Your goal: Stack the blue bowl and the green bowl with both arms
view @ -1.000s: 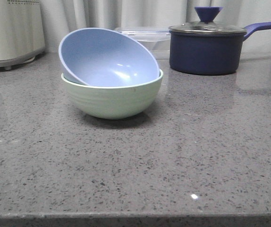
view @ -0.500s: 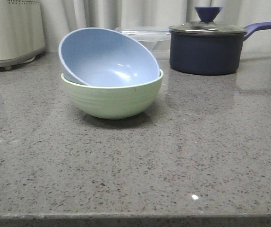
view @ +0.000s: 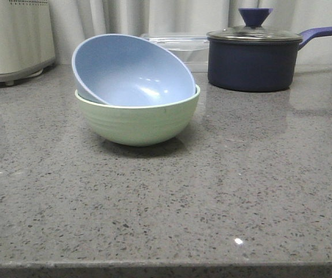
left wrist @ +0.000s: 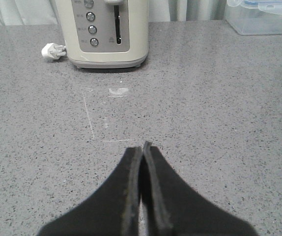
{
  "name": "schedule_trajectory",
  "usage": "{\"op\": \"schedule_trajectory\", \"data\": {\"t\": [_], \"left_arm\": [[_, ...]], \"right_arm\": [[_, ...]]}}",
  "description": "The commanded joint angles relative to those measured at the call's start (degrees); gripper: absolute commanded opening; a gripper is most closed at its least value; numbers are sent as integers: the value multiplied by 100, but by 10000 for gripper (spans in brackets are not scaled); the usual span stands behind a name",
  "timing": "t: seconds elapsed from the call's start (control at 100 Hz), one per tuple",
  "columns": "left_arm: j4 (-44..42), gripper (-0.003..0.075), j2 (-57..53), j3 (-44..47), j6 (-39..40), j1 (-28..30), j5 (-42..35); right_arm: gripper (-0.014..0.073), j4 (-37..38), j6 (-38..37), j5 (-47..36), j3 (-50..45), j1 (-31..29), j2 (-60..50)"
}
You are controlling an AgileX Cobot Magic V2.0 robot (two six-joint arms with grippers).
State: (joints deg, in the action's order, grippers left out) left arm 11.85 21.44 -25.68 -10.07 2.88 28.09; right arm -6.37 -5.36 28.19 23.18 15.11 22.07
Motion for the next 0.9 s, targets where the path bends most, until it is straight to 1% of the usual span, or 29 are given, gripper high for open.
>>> {"op": "schedule_trajectory", "data": {"t": [0.0,0.24,0.38,0.43,0.5,0.62,0.67,0.73,0.8,0.89], "left_arm": [[51,-20,35,-150,19,14,-468],[51,-20,35,-127,19,14,-468],[51,-20,-151,32,19,14,-765],[51,-20,-257,151,19,14,-946],[19,-20,-423,357,19,14,-1394],[-392,-20,-702,754,19,14,-2354],[-626,-20,-832,919,123,14,-2629],[-886,-20,-982,1126,435,14,-2774],[-1104,-20,-1138,1339,779,14,-2762],[-1219,-20,-1323,1623,946,-9,-2762]], "right_arm": [[-81,29,37,-440,156,-48,6],[-81,29,37,-440,156,-48,6],[-81,29,37,-440,156,-48,6],[-81,29,37,-440,156,-48,6],[-81,29,37,-440,156,-48,6],[-81,29,37,-440,156,-48,6],[-81,29,37,-440,156,-48,6],[-81,29,37,-440,156,-48,6],[-81,29,37,-440,156,-48,6],[-81,29,37,-440,156,-48,6]]}}
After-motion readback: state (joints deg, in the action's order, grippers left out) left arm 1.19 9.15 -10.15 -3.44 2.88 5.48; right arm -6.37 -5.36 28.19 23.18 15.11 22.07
